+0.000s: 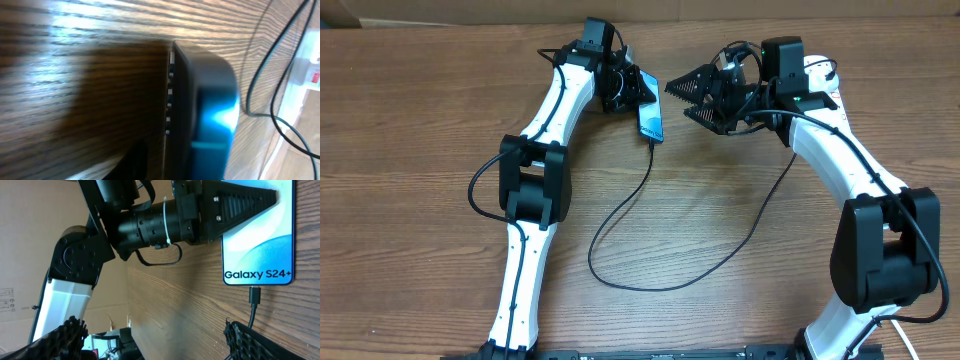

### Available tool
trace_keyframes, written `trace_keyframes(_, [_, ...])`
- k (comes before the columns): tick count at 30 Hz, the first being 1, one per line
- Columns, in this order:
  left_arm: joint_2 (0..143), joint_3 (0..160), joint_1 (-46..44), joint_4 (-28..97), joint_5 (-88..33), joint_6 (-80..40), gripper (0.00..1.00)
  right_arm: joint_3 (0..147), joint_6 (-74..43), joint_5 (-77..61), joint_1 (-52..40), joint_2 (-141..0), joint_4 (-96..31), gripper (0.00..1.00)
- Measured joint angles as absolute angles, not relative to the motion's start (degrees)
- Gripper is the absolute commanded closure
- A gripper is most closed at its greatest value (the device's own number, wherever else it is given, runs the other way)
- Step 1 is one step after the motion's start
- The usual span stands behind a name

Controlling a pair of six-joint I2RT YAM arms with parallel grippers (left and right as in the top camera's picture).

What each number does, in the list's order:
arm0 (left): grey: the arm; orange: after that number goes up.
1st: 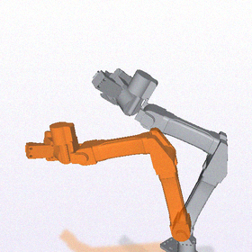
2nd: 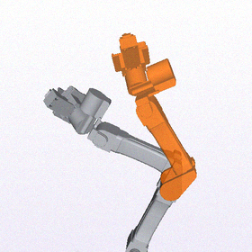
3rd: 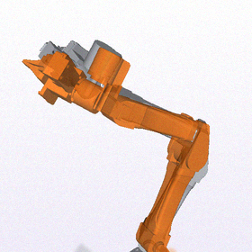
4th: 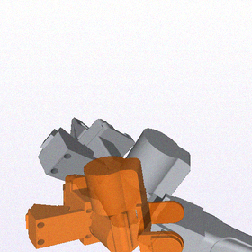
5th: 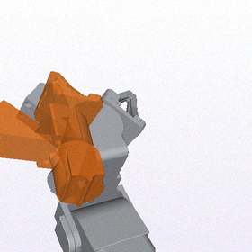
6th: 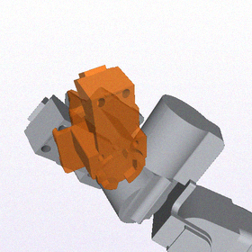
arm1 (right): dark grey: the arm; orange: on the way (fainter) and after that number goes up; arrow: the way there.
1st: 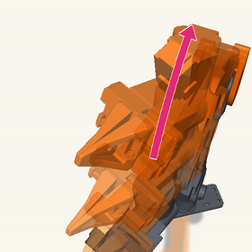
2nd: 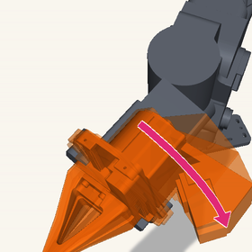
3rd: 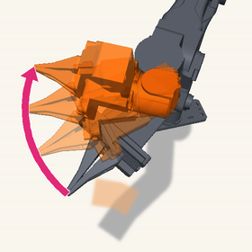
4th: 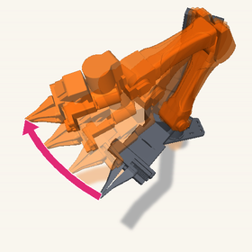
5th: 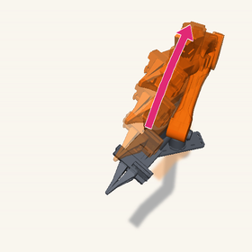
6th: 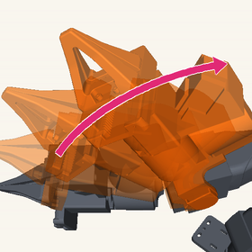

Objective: Plug charger to phone and switch on socket
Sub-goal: 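Set the phone flat on the table and open both grippers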

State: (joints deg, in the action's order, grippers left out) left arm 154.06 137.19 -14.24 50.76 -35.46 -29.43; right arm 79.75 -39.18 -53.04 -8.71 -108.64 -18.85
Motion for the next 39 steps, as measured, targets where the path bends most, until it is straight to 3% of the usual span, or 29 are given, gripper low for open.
trace_keyframes(15, [154.06,137.23,-14.24,51.42,-33.80,-29.34,0.67,79.75,-39.18,-52.97,-8.71,-108.64,-18.92,0.10])
trace_keyframes(31, [154.04,138.04,-14.28,53.08,-31.42,-27.20,0.67,79.75,-38.52,-52.95,-8.71,-108.64,-19.05,0.10])
trace_keyframes(35, [153.82,138.10,-14.15,54.02,-31.00,-26.30,0.62,79.75,-37.19,-52.07,-8.71,-108.64,-20.80,0.10])
trace_keyframes(39, [153.32,138.10,-12.95,56.14,-30.15,-25.26,0.66,79.75,-35.38,-50.96,-8.71,-108.64,-23.64,0.10])
